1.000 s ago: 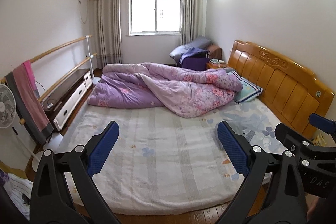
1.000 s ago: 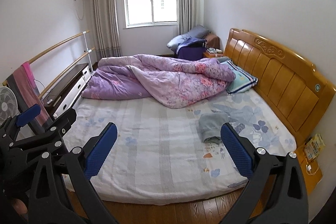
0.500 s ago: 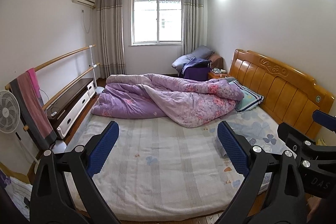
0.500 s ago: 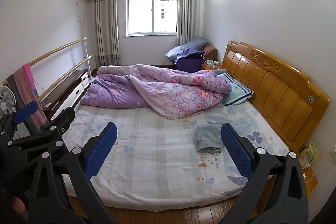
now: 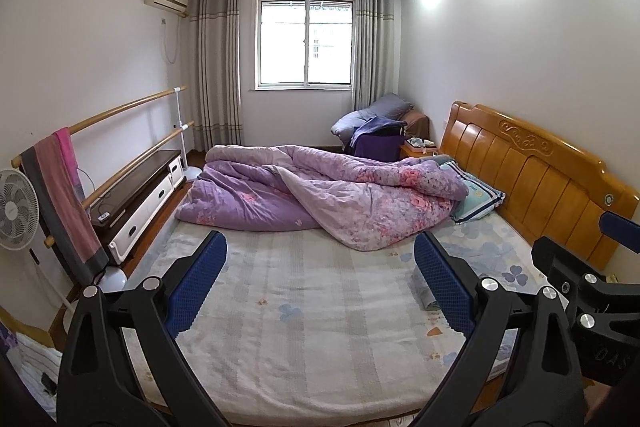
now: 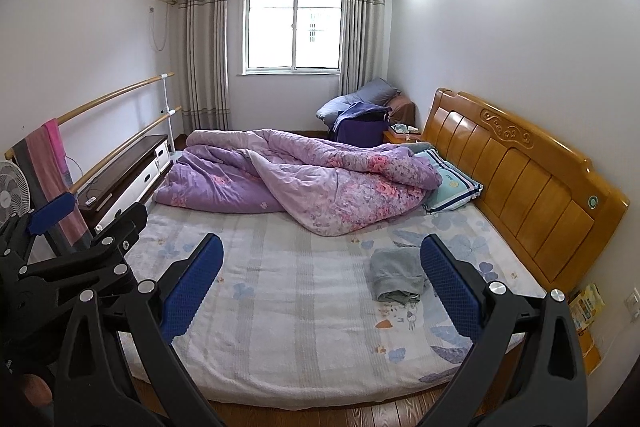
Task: Fold large clothes
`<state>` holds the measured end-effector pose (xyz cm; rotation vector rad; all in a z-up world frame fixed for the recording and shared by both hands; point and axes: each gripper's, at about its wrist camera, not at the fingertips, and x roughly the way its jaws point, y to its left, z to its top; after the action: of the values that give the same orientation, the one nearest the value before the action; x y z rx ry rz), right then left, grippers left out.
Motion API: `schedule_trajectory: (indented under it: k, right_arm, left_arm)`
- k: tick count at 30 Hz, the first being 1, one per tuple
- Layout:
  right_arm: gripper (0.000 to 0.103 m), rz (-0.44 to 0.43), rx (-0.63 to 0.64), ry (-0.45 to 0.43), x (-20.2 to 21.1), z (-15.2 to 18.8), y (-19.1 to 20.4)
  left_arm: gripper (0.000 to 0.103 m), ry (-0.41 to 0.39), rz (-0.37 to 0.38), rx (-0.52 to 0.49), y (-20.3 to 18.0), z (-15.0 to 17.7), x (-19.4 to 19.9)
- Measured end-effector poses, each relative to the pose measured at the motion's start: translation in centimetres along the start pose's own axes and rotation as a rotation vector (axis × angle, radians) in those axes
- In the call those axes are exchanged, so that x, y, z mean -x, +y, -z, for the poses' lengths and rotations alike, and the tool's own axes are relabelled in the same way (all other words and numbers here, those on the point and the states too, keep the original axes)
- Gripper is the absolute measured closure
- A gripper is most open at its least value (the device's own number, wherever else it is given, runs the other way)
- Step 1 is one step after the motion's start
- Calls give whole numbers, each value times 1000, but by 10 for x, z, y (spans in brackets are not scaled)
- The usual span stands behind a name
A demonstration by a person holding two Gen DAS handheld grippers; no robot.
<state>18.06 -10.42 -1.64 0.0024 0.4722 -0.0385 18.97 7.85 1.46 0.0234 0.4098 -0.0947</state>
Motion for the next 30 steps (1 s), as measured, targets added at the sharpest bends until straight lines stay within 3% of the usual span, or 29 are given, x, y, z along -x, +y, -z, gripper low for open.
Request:
schedule_trajectory:
  k: [30]
  right_arm:
    - [8,5,7,10,-13,-9,5]
  left_arm:
    - [8,17,-14,7,-1,1,-10]
